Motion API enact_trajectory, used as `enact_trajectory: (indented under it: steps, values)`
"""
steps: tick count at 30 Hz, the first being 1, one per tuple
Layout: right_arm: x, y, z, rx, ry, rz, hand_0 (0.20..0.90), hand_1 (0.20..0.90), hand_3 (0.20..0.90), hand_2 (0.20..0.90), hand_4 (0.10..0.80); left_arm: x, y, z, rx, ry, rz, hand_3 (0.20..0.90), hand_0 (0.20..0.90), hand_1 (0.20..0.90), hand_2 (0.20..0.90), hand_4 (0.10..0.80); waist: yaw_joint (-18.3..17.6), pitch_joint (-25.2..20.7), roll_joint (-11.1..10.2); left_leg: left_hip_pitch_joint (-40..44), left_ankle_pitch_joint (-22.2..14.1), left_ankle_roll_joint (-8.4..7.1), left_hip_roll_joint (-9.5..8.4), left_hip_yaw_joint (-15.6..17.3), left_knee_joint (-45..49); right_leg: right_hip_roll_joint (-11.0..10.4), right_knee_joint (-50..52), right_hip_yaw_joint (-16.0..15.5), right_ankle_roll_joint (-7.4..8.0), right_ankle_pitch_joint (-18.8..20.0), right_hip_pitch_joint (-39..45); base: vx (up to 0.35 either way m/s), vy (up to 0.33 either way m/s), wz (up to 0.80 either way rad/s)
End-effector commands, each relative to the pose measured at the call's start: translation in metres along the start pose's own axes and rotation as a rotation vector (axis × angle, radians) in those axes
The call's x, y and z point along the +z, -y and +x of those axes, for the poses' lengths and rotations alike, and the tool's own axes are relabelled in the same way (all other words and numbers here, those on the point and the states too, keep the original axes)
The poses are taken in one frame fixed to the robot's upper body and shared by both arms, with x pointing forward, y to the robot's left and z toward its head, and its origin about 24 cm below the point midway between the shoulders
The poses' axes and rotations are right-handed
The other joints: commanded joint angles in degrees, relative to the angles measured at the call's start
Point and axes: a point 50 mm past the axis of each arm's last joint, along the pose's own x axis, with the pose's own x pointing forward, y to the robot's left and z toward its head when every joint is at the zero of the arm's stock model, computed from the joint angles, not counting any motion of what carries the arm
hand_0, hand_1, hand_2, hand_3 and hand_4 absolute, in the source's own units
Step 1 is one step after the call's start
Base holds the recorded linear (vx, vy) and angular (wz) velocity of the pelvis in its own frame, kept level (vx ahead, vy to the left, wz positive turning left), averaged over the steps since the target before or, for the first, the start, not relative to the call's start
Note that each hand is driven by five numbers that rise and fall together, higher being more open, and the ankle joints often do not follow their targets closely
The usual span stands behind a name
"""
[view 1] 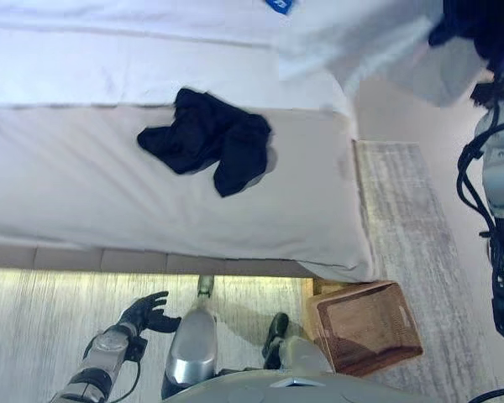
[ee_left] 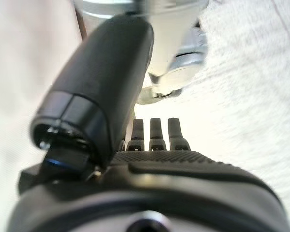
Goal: Pick up the clothes from the bed and place them into the basket
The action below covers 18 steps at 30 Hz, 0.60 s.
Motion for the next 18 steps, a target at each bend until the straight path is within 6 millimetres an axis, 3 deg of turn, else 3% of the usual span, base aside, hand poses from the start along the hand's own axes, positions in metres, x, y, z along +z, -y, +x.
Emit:
enact_trajectory:
  steps: [1,5,10,18]
  values:
    - [0.026,0.015,0.012,0.077,0.167,0.181,0.300,0.300,0.200,0.300,0.100,-0.004,0.036,0.004,-0.137,-0.010,0.033,0.900,0.900,0.900,0.900,0.800,-0.3,-9.2,3.8,9.5,-11.2,2.67,-1.38,1.3,-1.9,4.2,3.2,-1.2,-1.14,-1.8,-1.0,-0.027,-0.060,-0.47]
    - [0.029,-0.007,0.001,0.290,0.202,0.252,0.300,0.300,0.200,0.300,0.100,0.001,0.051,0.005,-0.184,0.016,0.033,0.900,0.900,0.900,0.900,0.800,-0.6,-9.5,3.6,10.3,-10.7,1.84,-1.19,2.4,-2.1,4.6,0.9,-1.3,-1.63,-1.0,0.5,-0.004,-0.040,-0.31]
    - [0.042,-0.026,0.004,0.395,0.277,0.271,0.300,0.300,0.200,0.300,0.100,-0.002,0.067,0.005,-0.221,0.002,0.041,0.900,0.900,0.900,0.900,0.800,1.1,-9.5,2.4,10.2,-10.1,0.99,-1.22,2.2,-2.2,4.8,-2.1,-3.0,-1.96,0.4,2.1,0.003,0.001,-0.08]
    - [0.046,-0.046,0.026,0.432,0.202,0.204,0.300,0.300,0.200,0.300,0.100,-0.018,0.048,0.003,-0.165,-0.095,0.082,0.900,0.900,0.900,0.900,0.800,5.5,-8.3,1.0,9.0,-8.7,0.37,-1.57,-1.6,-2.5,4.9,-2.6,-6.6,-2.30,0.2,3.4,-0.019,0.029,0.32]
